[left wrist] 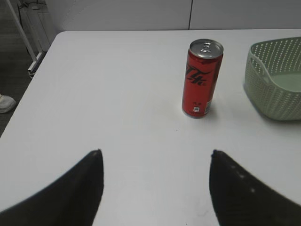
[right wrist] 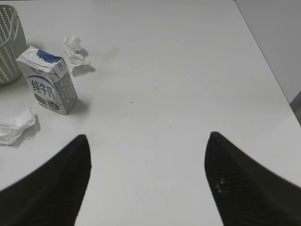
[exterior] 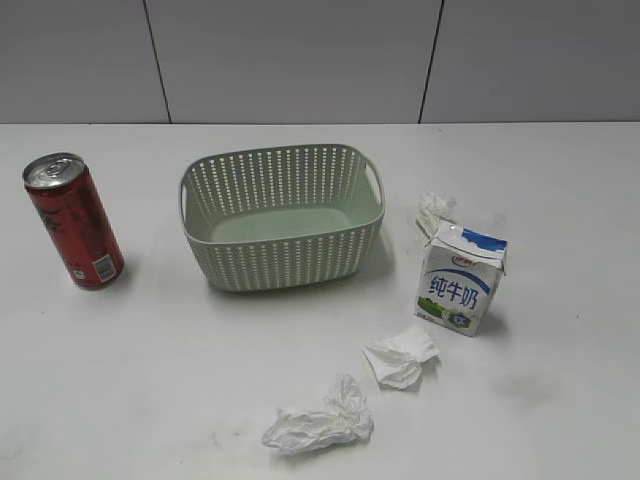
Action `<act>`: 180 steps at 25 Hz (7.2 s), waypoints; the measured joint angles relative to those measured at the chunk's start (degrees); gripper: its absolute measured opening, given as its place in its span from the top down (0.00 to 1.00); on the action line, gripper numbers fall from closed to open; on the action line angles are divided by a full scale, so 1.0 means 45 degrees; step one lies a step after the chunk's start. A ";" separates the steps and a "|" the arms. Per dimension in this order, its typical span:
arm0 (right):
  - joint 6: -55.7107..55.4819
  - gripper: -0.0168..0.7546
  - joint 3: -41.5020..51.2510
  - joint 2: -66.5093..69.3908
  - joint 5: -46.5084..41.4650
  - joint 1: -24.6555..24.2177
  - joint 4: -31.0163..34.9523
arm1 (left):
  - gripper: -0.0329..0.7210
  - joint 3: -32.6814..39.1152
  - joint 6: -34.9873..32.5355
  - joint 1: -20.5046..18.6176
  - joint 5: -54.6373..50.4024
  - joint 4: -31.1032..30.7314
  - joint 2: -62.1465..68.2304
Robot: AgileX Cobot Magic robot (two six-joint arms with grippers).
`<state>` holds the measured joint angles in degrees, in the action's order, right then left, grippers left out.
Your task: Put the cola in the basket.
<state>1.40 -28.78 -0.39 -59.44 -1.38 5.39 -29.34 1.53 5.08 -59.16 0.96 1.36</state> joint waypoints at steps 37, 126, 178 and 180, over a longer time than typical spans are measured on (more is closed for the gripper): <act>0.0000 0.24 0.0000 0.0000 0.0000 0.0000 0.0000 | 0.25 -0.1256 -0.0125 0.0000 0.0216 0.0254 0.3708; 0.0000 0.24 0.0000 0.0000 0.0000 0.0000 0.0000 | 0.24 -1.1260 -0.2302 0.1808 0.0290 0.0335 2.3486; 0.0000 0.24 0.0000 0.0000 0.0000 0.0000 0.0000 | 0.25 -1.5375 -0.3156 0.6675 0.0207 0.1099 2.4552; 0.0000 0.24 0.0000 0.0000 0.0000 0.0000 0.0000 | 0.25 -1.5422 -0.3156 0.6675 0.0613 0.1174 2.4939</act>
<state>1.40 -28.78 -0.39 -59.44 -1.38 5.39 -98.74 -12.68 35.12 -56.40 6.24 113.59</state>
